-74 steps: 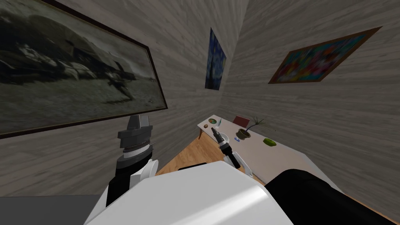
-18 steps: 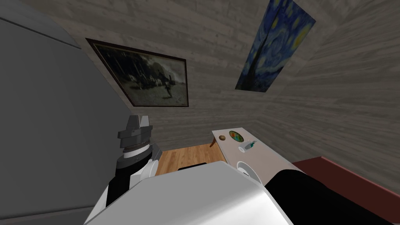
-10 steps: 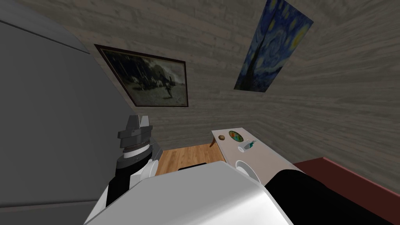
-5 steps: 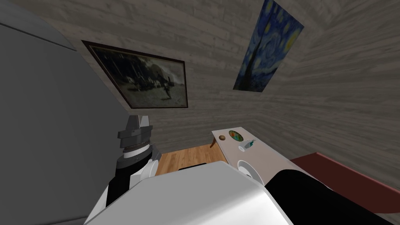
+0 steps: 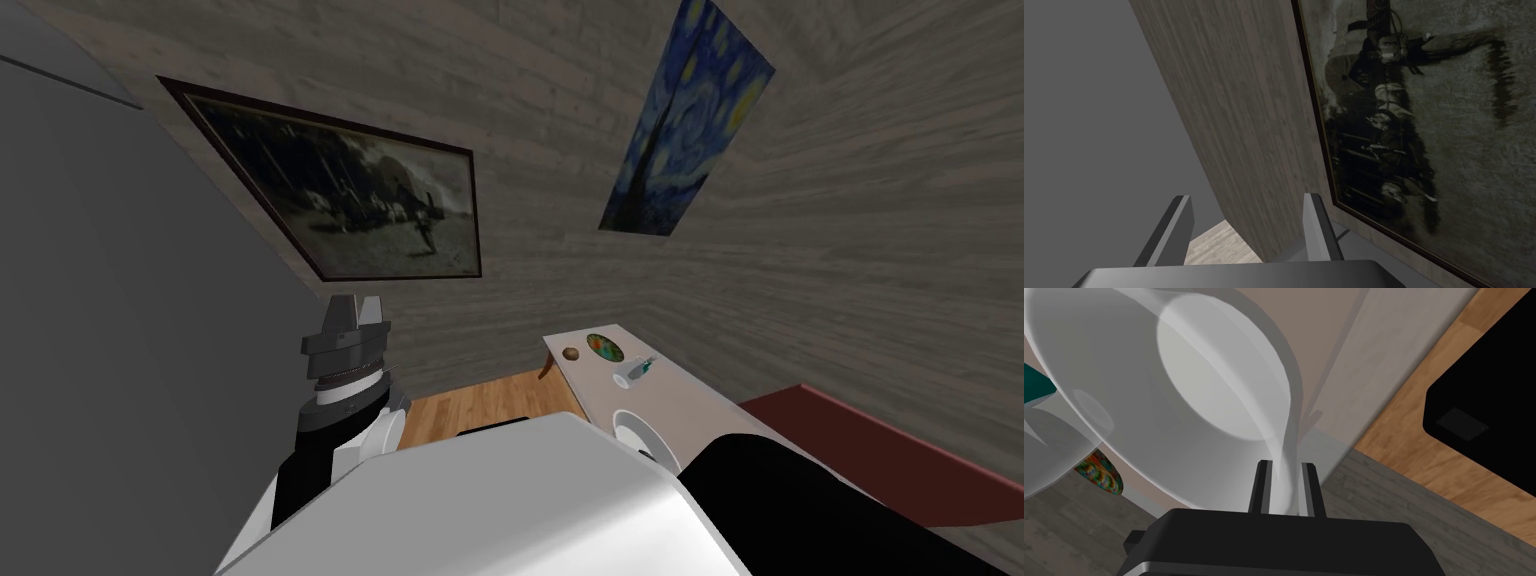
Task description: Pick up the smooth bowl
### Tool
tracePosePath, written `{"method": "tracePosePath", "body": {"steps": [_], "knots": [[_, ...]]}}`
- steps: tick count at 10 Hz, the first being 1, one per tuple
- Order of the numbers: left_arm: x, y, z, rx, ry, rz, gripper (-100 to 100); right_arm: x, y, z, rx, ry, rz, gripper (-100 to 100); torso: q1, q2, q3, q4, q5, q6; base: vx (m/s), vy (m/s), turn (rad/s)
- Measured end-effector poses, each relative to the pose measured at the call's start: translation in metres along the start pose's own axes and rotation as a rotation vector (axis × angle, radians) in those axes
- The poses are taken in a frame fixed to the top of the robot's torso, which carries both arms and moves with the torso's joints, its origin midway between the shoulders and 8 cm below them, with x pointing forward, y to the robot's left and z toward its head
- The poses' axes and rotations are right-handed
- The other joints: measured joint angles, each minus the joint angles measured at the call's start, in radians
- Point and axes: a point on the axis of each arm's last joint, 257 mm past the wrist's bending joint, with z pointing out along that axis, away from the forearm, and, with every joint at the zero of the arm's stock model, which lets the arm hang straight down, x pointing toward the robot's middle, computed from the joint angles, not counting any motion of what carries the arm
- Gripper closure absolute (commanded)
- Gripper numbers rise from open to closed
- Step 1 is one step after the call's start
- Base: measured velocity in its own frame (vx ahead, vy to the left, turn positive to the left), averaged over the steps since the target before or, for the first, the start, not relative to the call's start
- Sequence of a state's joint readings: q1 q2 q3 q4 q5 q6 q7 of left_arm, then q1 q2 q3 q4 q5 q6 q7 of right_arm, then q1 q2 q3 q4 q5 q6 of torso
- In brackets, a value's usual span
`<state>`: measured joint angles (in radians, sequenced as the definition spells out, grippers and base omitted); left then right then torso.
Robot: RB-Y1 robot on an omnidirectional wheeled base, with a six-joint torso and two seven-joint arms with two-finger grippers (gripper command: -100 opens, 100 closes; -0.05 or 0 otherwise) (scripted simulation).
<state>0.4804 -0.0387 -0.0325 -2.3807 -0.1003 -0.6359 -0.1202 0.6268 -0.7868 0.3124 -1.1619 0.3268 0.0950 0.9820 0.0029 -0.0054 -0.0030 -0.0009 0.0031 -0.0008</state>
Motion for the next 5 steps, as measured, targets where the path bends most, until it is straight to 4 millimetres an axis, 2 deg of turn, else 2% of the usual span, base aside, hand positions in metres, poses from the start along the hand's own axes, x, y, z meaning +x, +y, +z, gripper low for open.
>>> {"method": "tracePosePath", "body": {"steps": [2,5], "knots": [[0.000,0.000,0.000,0.000,0.000,0.000,0,0.007,-0.008,-0.001,-0.004,-0.006,-0.012,100,0.002,0.001,0.000,0.000,0.001,0.000,0.047,0.057,-0.076],[0.000,0.000,0.000,0.000,0.000,0.000,0,0.023,-0.024,-0.005,-0.009,-0.007,-0.033,100,0.006,0.000,0.000,0.001,0.003,0.001,0.068,0.089,-0.084]]}}
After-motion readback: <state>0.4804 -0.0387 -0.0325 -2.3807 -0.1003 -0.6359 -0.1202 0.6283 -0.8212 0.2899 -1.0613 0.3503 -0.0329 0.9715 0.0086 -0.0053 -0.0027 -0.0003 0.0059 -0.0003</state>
